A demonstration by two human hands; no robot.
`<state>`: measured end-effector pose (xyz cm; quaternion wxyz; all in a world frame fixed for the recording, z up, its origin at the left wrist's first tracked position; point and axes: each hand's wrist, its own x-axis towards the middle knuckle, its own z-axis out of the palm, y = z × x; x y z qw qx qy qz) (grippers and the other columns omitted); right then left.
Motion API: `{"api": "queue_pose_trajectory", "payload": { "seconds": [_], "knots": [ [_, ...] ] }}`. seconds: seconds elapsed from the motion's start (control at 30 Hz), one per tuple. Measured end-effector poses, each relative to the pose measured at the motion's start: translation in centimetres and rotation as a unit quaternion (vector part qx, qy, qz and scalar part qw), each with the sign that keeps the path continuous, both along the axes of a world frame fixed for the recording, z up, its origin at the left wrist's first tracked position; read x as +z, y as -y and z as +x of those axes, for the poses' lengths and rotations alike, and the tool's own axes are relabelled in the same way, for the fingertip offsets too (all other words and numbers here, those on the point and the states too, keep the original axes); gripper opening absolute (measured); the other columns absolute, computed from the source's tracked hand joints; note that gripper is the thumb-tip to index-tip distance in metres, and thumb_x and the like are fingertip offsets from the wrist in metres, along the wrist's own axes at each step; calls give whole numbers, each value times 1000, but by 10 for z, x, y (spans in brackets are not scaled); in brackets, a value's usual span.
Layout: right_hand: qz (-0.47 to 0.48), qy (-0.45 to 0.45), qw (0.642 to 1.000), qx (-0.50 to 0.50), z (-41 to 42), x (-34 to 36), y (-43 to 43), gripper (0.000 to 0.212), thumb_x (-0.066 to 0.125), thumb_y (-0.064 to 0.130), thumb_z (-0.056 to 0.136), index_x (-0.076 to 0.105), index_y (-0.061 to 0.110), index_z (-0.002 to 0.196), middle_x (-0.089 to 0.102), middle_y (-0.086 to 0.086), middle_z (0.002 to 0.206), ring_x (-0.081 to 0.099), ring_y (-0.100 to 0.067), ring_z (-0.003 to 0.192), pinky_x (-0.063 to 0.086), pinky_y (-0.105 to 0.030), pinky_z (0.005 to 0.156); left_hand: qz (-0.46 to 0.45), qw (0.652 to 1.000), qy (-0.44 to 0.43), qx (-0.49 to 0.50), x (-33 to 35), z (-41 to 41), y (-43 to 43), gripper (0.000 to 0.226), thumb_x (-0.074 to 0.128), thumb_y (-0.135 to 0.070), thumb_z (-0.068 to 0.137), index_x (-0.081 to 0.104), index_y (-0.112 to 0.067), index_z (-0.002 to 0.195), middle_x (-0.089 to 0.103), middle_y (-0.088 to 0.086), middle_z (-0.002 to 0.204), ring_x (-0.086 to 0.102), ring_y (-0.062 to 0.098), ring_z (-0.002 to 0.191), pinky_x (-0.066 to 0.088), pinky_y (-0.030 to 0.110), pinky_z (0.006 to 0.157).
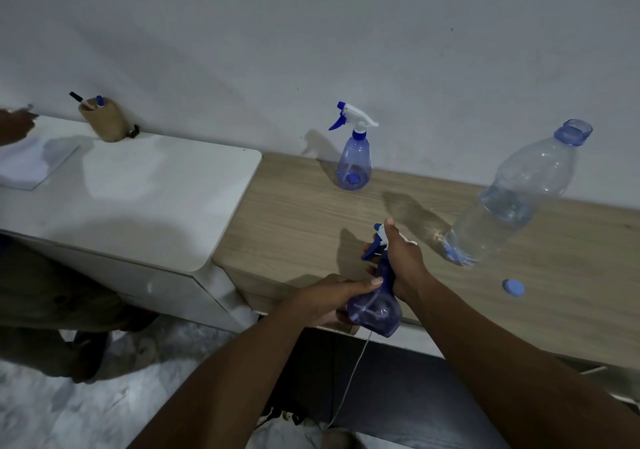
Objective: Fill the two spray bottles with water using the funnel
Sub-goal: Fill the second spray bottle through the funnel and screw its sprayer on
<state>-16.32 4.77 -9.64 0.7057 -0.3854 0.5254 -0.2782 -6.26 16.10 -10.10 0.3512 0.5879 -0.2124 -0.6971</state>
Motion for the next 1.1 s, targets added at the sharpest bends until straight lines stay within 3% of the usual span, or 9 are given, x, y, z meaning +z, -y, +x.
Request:
{"api": "queue_pose_trajectory", "payload": {
  "seconds": [0.1, 0.27, 0.43, 0.67, 0.77, 0.9, 1.03, 1.1],
  "knots": [
    [2, -19, 1000, 7, 1, 0, -1, 44, 51, 53, 97, 68, 15, 112, 69, -17, 81, 66, -27, 70, 50, -27, 50, 6, 1000, 8, -11, -1, 0, 1, 51, 74, -46, 82, 67, -9, 117, 75, 9, 109, 71, 22, 99, 54, 39, 98],
    [-23, -76, 997, 7, 2, -8, 1, 55, 54, 54, 96, 70, 2, 101, 70, -20, 79, 63, -30, 66, 47, -33, 57, 15, 999, 13, -30, -13, 0, 3, 78, 83, -60, 70, 67, -7, 124, 73, 14, 119, 67, 32, 117, 51, 44, 105],
    [-18, -72, 997, 29, 1, -9, 3, 55, 55, 54, 95, 70, 1, 93, 70, -20, 76, 64, -33, 70, 50, -38, 64, 11, 1000, 10, -23, -16, 0, 4, 74, 81, -57, 69, 67, -7, 122, 72, 16, 121, 65, 35, 120, 49, 48, 108],
    [-44, -78, 996, 20, 2, -6, 0, 56, 53, 52, 97, 70, -2, 98, 68, -18, 71, 63, -28, 62, 48, -33, 57, 4, 999, 3, -36, -14, 3, 3, 87, 87, -60, 64, 66, -2, 125, 71, 19, 123, 65, 36, 119, 47, 48, 109],
    [-39, -71, 997, 18, 2, -7, -1, 54, 55, 52, 96, 69, -1, 96, 69, -22, 79, 64, -30, 65, 49, -31, 55, 7, 999, -4, -39, -13, 4, 2, 85, 84, -57, 65, 65, 0, 126, 69, 22, 124, 66, 32, 111, 46, 48, 108],
    [-49, -88, 995, 14, 2, -6, -4, 53, 54, 48, 98, 68, -2, 91, 67, -18, 68, 61, -27, 58, 46, -31, 54, 11, 999, -11, -44, -7, 2, 1, 76, 80, -53, 71, 66, -1, 125, 70, 18, 124, 66, 29, 109, 47, 47, 108],
    [-9, -26, 998, 50, 1, 5, 2, 41, 53, 46, 97, 71, 10, 105, 70, -14, 76, 67, -27, 72, 51, -34, 65, -3, 999, -7, -31, -4, 5, 3, 59, 77, -44, 82, 67, -3, 124, 72, 17, 121, 69, 27, 106, 50, 44, 104],
    [-8, -5, 997, 76, 0, 15, 12, 33, 52, 39, 96, 70, 16, 112, 72, -11, 87, 67, -24, 83, 50, -34, 70, -29, 999, 23, -26, -2, 12, 7, 44, 76, -42, 85, 73, -7, 112, 76, 13, 111, 70, 25, 101, 52, 42, 101]
  ]
}}
